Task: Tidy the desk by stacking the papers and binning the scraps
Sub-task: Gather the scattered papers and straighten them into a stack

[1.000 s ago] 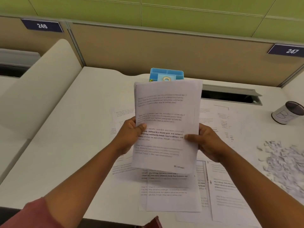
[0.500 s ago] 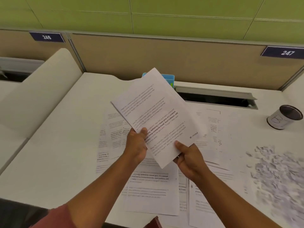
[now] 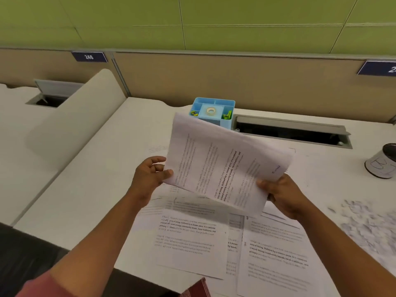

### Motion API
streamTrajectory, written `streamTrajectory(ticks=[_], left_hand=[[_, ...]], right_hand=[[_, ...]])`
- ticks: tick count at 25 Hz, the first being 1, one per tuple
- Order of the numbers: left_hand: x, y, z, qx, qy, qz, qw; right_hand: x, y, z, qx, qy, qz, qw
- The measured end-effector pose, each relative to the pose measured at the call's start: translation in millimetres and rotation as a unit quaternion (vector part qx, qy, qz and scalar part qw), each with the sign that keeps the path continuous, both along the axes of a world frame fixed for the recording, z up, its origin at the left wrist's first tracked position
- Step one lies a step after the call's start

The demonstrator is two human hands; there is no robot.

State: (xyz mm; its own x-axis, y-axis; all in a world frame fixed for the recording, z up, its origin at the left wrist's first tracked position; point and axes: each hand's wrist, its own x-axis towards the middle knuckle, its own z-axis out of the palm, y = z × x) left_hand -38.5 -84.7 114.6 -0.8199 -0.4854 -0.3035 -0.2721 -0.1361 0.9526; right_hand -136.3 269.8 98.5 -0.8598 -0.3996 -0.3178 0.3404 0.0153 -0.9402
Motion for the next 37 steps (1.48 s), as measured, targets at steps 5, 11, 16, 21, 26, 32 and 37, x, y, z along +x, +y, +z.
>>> streamTrajectory(ticks=[5,11,16,21,26,32,37], left_hand=[[-8,14,-7,-0.104,0.019,-0.057,0.993],[-7,44,-27,-0.148,0.066,0.033,0.986],[-9,56,-50,-0.050,-0.020,0.025,0.998],[-8,54,-49,-0.039,0.010,0.070,0.997],[-4,60,-68,-0.038,-0.040,0.041,0.998],[4,60,-85,-0.045,-0.053,0.052,0.996],[7,55,-95,-0.042,-0.049,0.048,0.997]], right_hand=[[3,3,0,0.108,0.089,0.028,0.990],[12,-4,-18,0.099,0.093,-0.036,0.990],[19,-17,-33,0.115,0.054,-0.025,0.992],[15,-26,-28,0.103,0.071,-0.038,0.991],[16,-26,-39,0.104,0.049,-0.035,0.993],[16,-26,-48,0.091,0.043,-0.029,0.994],[13,-25,-50,0.094,0.033,-0.017,0.995]])
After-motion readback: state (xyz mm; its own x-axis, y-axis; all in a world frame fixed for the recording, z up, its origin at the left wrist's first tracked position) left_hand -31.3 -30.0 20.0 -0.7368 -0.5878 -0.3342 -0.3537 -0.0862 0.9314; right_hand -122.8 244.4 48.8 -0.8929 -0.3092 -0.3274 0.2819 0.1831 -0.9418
